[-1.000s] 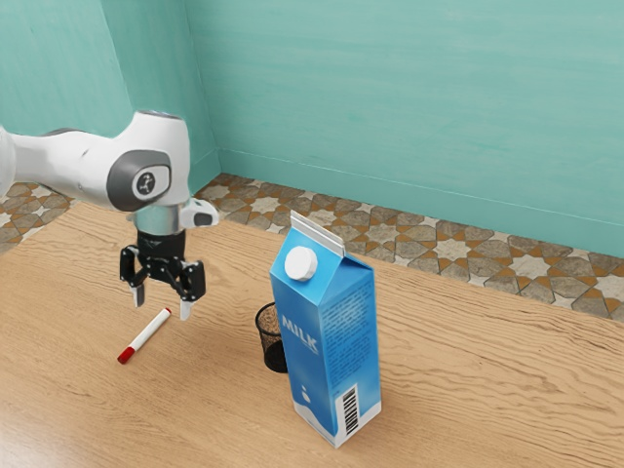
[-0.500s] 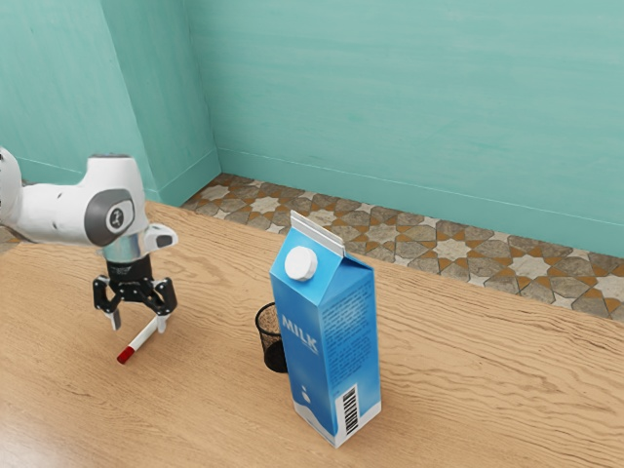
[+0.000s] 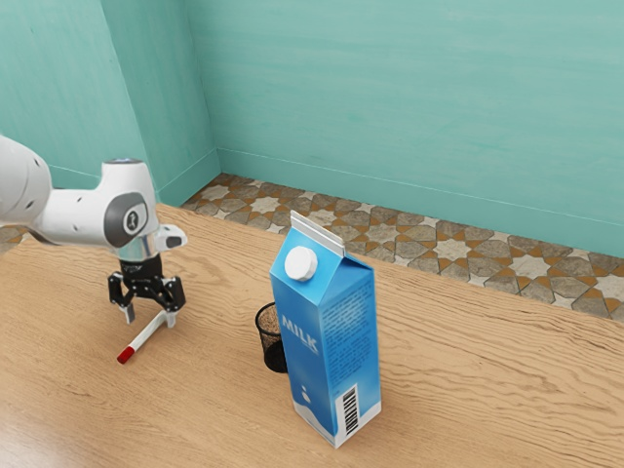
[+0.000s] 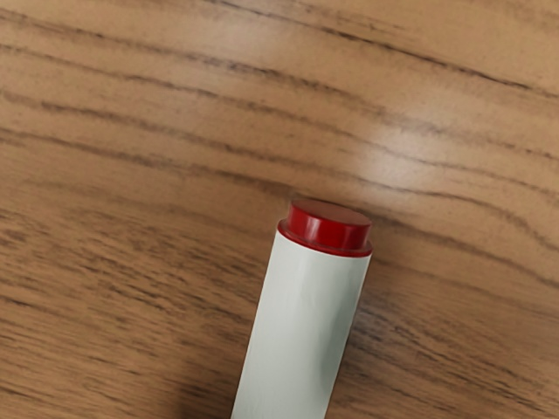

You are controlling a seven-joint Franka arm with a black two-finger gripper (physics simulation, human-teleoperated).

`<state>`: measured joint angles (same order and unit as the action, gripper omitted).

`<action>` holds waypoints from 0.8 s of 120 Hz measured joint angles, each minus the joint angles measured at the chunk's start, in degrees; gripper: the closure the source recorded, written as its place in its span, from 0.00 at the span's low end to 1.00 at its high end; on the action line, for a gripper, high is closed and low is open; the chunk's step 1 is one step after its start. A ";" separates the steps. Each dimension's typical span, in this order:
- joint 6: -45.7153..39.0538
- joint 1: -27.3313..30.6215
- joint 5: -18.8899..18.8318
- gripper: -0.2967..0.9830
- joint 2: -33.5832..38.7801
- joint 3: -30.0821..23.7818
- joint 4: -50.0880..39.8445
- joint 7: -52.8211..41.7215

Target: Put the marker into the pen holder.

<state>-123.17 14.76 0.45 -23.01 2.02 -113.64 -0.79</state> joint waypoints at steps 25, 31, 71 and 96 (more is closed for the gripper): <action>-0.10 0.01 0.06 0.27 -0.33 0.00 0.06 -1.86; -0.11 0.01 0.06 0.35 -0.29 0.00 0.06 -2.17; -0.16 0.00 -0.12 0.76 -0.20 0.00 0.06 -3.54; -0.26 -0.07 -0.82 0.83 0.48 0.00 -0.04 -3.49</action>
<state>-123.43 14.69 -0.37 -22.53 2.02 -113.68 -4.28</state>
